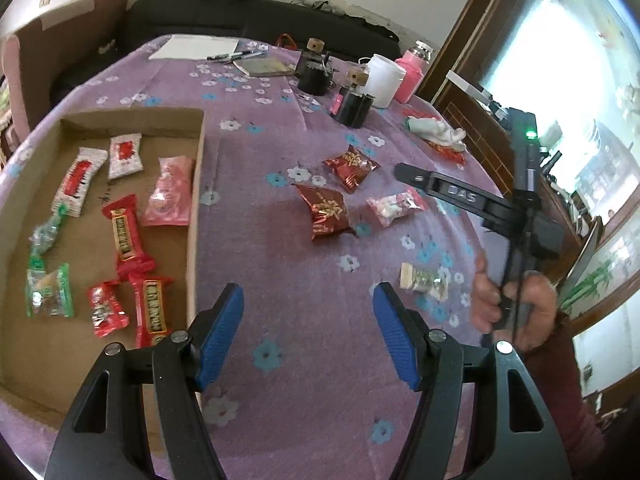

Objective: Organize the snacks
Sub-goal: 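Grasp the pink cartoon bar with the right gripper while the left grasps a dark red packet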

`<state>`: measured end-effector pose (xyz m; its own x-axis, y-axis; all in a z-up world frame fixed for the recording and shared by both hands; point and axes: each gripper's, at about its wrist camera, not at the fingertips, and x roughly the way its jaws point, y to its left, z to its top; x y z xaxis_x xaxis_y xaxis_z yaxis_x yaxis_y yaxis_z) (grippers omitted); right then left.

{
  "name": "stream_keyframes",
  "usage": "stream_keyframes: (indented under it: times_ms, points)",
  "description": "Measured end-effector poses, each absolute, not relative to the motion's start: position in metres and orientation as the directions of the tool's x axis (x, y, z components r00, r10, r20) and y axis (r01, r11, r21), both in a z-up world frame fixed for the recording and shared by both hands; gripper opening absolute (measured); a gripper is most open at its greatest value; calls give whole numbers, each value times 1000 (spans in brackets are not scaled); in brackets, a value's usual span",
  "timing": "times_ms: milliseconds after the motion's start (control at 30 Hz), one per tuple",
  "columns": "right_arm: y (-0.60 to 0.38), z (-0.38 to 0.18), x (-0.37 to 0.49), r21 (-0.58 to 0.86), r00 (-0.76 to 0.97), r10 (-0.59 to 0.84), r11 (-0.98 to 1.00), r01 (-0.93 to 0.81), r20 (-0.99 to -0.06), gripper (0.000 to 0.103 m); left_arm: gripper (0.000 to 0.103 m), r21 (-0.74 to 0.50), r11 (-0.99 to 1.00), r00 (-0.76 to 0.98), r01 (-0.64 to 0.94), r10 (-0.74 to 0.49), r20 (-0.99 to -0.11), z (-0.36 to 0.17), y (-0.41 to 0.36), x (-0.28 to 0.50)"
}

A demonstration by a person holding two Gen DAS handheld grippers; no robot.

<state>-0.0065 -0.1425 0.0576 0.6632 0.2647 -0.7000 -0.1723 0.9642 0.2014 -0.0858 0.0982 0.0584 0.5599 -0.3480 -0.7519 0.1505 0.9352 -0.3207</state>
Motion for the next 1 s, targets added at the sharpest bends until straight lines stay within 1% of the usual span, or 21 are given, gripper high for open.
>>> stream_keyframes:
  times_ms: [67,167,233,300,367,400,467,533,600,700,733,800,833,867,933,967,1000]
  points:
    - [-141,50,9,225,638,294,956,-190,-711,68,66,-323,936,548,144,-347,-761,55,97,-82]
    - [-142,30,26,290,549,351,936,-197,-759,69,66,-304,942,543,140,-330,-772,54,96,-78]
    - [-142,30,21,271,520,343,939,-212,-782,69,66,-289,948,548,131,-312,-776,54,98,-73]
    - [-141,29,12,287,451,364,930,-231,-815,70,66,-284,951,552,122,-303,-777,55,98,-67]
    - [-142,30,2,315,409,411,906,-284,-815,69,66,-272,955,557,119,-291,-778,56,97,-61]
    - [-144,32,-1,319,419,418,903,-289,-806,68,66,-264,957,559,121,-285,-779,56,95,-57]
    - [-146,33,-4,281,469,384,919,-276,-796,68,66,-237,963,556,131,-269,-786,55,87,-47]
    - [-142,34,-4,207,522,329,938,-280,-787,68,66,-219,965,548,142,-261,-795,52,80,-37]
    - [-135,34,-5,170,557,324,935,-311,-765,68,66,-219,964,531,153,-267,-804,45,71,-24]
    - [-121,34,-12,67,619,285,934,-351,-731,68,66,-222,963,501,154,-270,-822,35,61,-7]
    - [-116,32,-13,41,617,275,930,-365,-737,68,66,-229,962,484,149,-273,-831,29,58,1]
    - [-112,25,-10,54,587,280,927,-371,-760,68,66,-236,961,470,147,-278,-838,22,53,9]
    - [-112,24,-10,46,586,266,931,-362,-765,63,66,-228,963,465,145,-270,-843,18,50,15]
    - [-111,24,-10,31,588,246,935,-352,-771,55,66,-216,966,463,144,-259,-848,15,47,18]
    - [-118,27,-11,28,586,227,944,-328,-778,20,66,-204,967,460,153,-252,-851,11,42,23]
    - [-124,29,-11,46,577,234,946,-321,-782,17,66,-183,970,474,161,-239,-848,12,38,23]
    - [-129,30,-12,64,571,246,945,-320,-783,8,65,-167,972,479,168,-229,-847,12,36,23]
